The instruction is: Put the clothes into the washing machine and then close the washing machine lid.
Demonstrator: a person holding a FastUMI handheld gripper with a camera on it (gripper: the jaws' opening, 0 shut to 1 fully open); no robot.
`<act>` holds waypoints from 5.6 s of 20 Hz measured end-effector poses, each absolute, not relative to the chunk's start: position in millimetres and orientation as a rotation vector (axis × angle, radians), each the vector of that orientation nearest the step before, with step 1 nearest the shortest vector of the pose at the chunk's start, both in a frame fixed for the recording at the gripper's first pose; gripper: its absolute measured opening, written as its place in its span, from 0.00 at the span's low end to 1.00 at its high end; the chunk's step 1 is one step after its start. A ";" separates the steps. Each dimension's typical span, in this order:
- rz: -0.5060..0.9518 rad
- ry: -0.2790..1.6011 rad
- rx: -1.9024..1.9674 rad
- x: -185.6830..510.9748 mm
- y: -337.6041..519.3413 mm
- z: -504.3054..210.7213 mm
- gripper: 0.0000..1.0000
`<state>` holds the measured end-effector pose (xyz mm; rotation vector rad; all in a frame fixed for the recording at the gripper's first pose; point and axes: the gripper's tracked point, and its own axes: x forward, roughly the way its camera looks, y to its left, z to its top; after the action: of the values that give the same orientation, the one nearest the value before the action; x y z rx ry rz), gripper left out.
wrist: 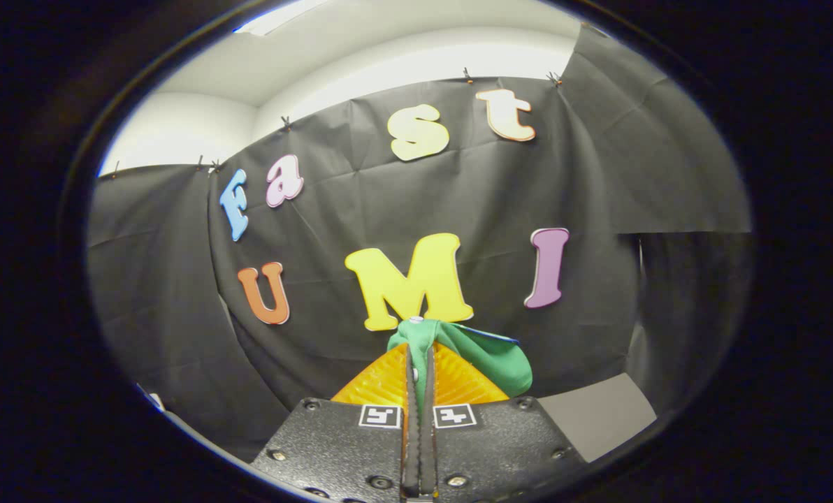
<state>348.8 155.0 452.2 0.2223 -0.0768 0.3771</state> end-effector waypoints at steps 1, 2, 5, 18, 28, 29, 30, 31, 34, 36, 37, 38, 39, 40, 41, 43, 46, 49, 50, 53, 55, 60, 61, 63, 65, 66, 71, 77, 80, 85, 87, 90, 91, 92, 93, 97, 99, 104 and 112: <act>0.388 -0.072 0.215 350.2 166.8 450.5 0.04; 0.400 -0.064 0.218 353.3 177.1 448.0 0.04; 0.432 -0.027 0.220 362.7 211.4 433.2 0.04; 0.478 0.192 0.217 426.5 328.5 318.8 0.04; 0.468 0.384 0.190 481.2 381.8 210.6 0.04; 0.466 0.398 0.182 485.8 386.3 199.6 0.04; 0.466 0.415 0.176 488.7 390.0 190.0 0.04; 0.464 0.429 0.176 490.3 393.3 180.8 0.04; 0.457 0.465 0.163 497.6 400.7 151.4 0.04; 0.440 0.495 0.158 500.1 404.2 128.4 0.04; 0.439 0.511 0.165 500.9 406.8 116.4 0.04; 0.429 0.530 0.160 503.9 406.9 103.8 0.04; 0.419 0.546 0.154 508.2 406.9 90.2 0.04; 0.413 0.565 0.147 509.4 409.4 77.2 0.04; 0.402 0.586 0.144 509.3 407.7 64.2 0.04; 0.376 0.627 0.150 511.4 404.5 41.7 0.04; 0.326 0.703 0.158 515.0 397.1 12.4 0.04; 0.303 0.769 0.167 515.3 392.7 -5.8 0.04; 0.296 0.794 0.162 514.3 391.6 -11.8 0.04; 0.279 0.831 0.170 512.8 390.9 -22.0 0.04; 0.272 0.848 0.164 509.8 389.9 -25.5 0.04; 0.239 0.860 0.152 510.3 383.7 -29.3 0.08; 0.236 0.867 0.156 509.8 383.0 -30.2 0.10; 0.231 0.858 0.164 508.4 381.6 -29.4 0.14; 0.229 0.828 0.151 507.4 380.4 -26.9 0.57; 0.218 0.829 0.139 506.6 380.7 -29.4 0.79; 0.212 0.829 0.135 497.5 373.2 -25.8 0.99; 0.201 0.795 0.120 492.5 362.2 -14.0 0.99; 0.207 0.739 0.094 488.4 355.7 4.1 0.99; 0.216 0.617 0.049 476.1 347.9 52.5 0.99; 0.215 0.570 0.043 471.5 344.2 73.2 0.99; 0.211 0.495 0.052 460.9 341.6 108.5 0.99; 0.212 0.472 0.054 457.8 341.3 118.6 0.99; 0.212 0.448 0.058 454.2 341.0 131.7 0.99; 0.213 0.424 0.061 450.8 340.8 144.5 0.99; 0.206 0.341 0.073 447.1 337.7 193.4 0.99; 0.196 0.307 0.081 450.6 336.9 217.2 0.99; 0.190 0.280 0.094 485.1 341.8 252.0 0.99; 0.167 0.352 0.124 574.0 356.6 246.0 0.99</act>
<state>574.0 356.6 246.0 0.1240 0.3522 0.1670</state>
